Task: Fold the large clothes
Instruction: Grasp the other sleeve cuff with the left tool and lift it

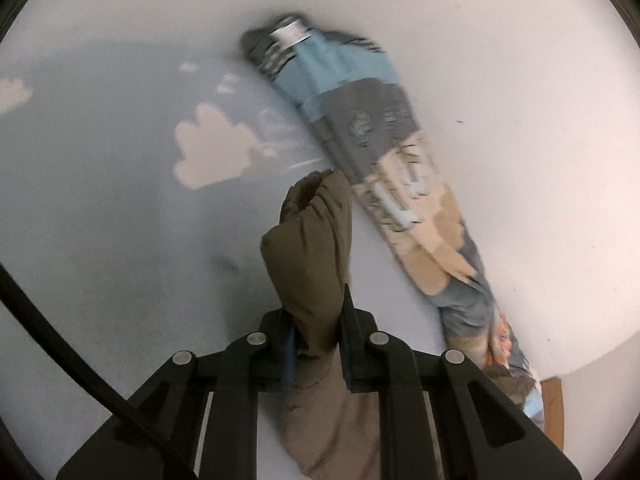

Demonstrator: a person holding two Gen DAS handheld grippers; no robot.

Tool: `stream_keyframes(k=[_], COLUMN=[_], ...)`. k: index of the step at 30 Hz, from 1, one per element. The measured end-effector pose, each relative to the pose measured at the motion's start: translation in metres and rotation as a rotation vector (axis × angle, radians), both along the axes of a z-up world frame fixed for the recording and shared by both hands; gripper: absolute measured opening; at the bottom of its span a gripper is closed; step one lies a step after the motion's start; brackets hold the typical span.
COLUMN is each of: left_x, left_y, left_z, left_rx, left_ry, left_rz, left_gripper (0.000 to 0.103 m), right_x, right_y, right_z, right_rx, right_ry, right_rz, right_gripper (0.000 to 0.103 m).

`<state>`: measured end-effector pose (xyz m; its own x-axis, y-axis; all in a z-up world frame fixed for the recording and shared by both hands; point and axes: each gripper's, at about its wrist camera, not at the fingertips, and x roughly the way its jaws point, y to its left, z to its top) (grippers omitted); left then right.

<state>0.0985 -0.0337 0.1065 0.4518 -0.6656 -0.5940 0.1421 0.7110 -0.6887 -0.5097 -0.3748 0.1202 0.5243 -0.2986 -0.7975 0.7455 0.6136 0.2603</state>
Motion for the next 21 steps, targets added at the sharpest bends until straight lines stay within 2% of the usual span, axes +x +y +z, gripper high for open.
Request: stream_keyframes(k=[5,14,18,21], left_x=[-0.04,-0.149,-0.201,-0.24], left_y=[-0.01,-0.063,-0.099,-0.133], left_z=[0.066,0.19,0.219,0.229], left_rx=[0.014,0.041,0.034,0.034], left_ry=[-0.079,-0.264,-0.31,-0.321], left_rz=[-0.057,-0.213,-0.294,-0.364], left_gripper=[0.016,0.016,0.016,0.016], right_x=[-0.022,-0.067,-0.083,-0.098], right_y=[-0.021,-0.05,-0.055,-0.06], right_z=[0.008,0.035,0.041,0.047], right_rx=[-0.009,-0.058,-0.048,-0.044], right_ry=[-0.013,-0.096,-0.135,-0.164], right_rz=[-0.108,-0.265,-0.294,-0.326], right_gripper=[0.074,0.074,0.074,0.074])
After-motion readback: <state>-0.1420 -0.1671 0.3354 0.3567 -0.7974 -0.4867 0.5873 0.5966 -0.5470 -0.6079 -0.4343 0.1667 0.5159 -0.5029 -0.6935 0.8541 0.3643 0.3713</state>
